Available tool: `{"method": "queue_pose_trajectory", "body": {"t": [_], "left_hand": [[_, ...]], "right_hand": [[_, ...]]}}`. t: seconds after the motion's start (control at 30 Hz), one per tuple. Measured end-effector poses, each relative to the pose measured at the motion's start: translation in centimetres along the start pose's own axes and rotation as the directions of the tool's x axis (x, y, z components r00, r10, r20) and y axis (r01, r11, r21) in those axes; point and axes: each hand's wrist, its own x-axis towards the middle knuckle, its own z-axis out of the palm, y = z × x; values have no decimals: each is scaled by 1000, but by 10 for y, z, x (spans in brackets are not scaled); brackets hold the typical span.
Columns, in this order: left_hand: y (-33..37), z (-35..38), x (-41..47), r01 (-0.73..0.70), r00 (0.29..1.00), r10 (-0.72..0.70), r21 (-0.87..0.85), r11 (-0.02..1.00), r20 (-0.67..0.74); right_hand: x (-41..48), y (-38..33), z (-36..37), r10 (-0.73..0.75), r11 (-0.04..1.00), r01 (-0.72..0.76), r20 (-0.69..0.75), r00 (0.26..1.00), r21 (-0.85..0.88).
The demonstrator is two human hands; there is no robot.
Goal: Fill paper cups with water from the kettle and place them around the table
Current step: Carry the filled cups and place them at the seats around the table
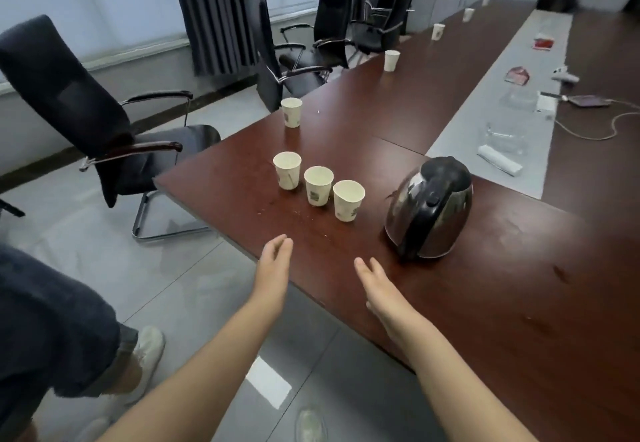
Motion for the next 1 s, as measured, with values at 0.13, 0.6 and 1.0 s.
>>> {"method": "queue_pose_trajectory", "body": {"t": [0.13,0.6,1.0], "left_hand": [[15,26,68,25,1000,-26,57,998,15],[7,73,213,17,978,-63,224,975,197],[-10,96,259,-20,977,-7,126,992,214]], "right_hand": [[67,-29,0,-19,996,26,-85,996,81],[187,-68,0,-60,998,60,-263,963,-8],[241,-57,57,-18,976,167,-715,699,139]]}}
